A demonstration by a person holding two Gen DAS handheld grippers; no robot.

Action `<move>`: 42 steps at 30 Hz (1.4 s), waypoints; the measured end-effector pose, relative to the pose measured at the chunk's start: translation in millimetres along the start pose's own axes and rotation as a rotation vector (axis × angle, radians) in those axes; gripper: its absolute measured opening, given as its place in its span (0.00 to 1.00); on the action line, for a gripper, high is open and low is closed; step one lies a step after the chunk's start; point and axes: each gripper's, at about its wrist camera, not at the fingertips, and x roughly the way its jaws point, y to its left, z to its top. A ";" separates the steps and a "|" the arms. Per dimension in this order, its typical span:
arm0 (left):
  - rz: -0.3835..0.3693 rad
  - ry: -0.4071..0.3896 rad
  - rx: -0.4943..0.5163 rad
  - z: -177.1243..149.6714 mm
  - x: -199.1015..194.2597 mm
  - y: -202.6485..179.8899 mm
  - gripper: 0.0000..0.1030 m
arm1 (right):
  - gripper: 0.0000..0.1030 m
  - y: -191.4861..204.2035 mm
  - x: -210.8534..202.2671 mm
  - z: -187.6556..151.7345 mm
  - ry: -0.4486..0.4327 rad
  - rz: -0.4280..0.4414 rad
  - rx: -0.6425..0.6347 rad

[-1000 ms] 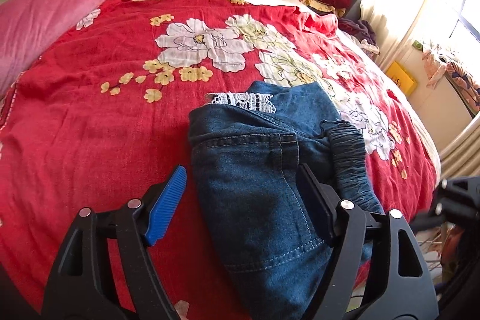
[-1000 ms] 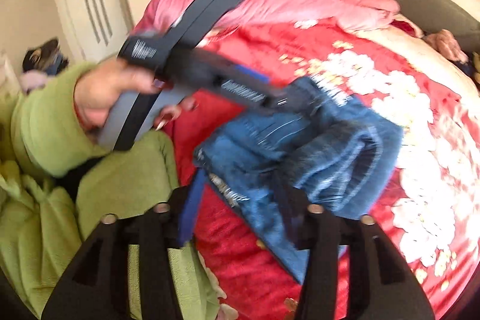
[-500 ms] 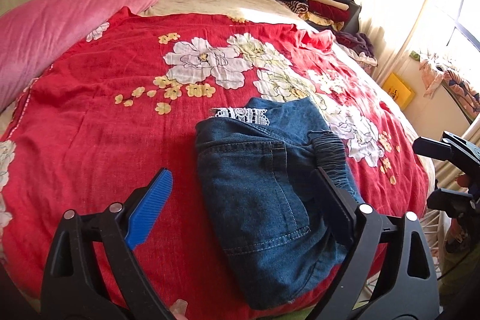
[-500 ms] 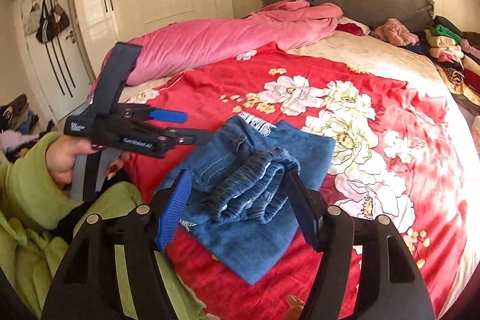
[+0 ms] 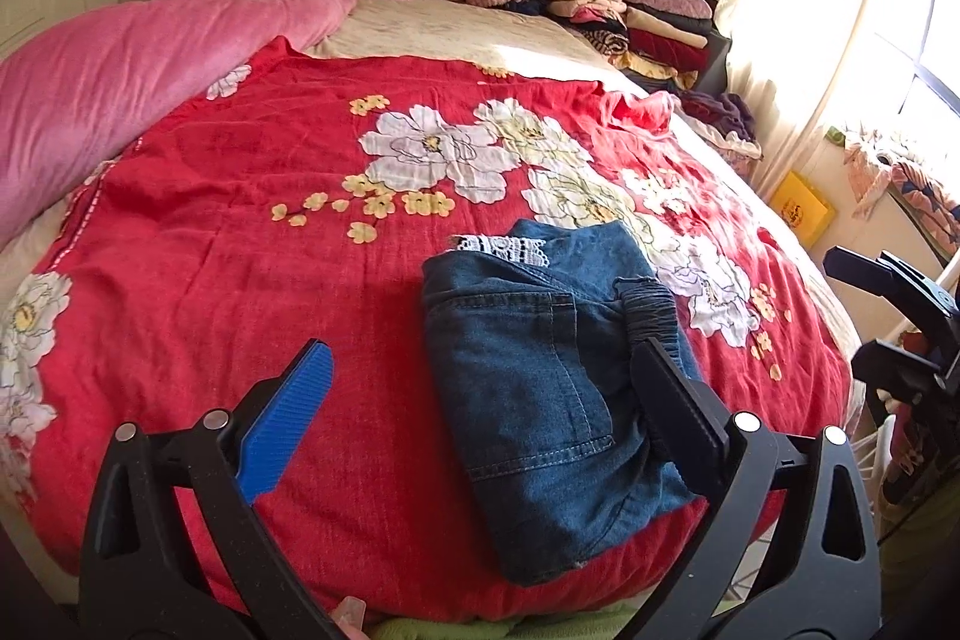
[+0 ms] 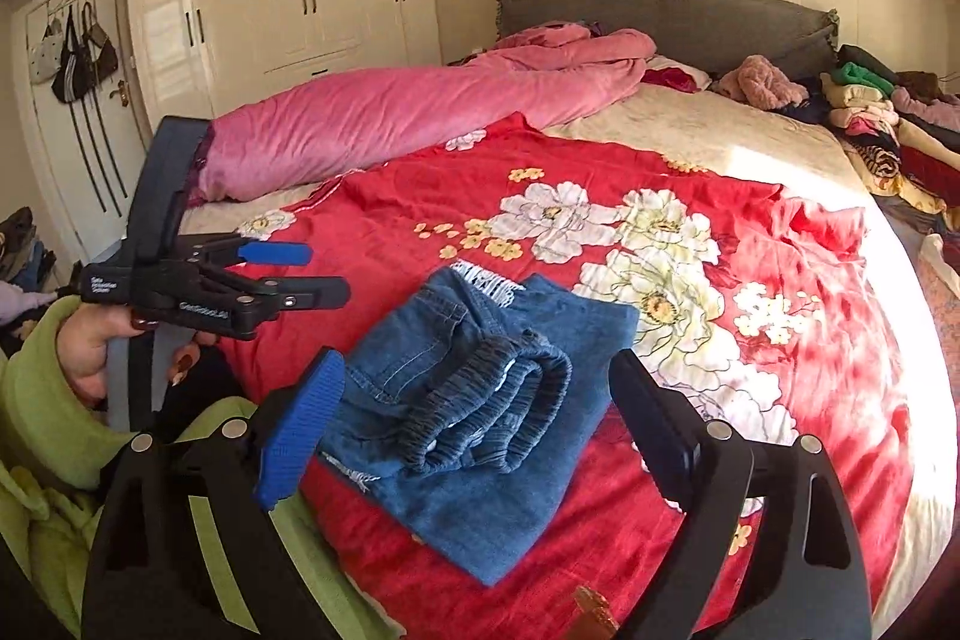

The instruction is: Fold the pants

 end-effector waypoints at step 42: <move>0.002 0.138 -0.039 -24.3 56.6 3.3 0.91 | 0.84 -56.5 72.1 -44.7 0.230 -0.104 0.224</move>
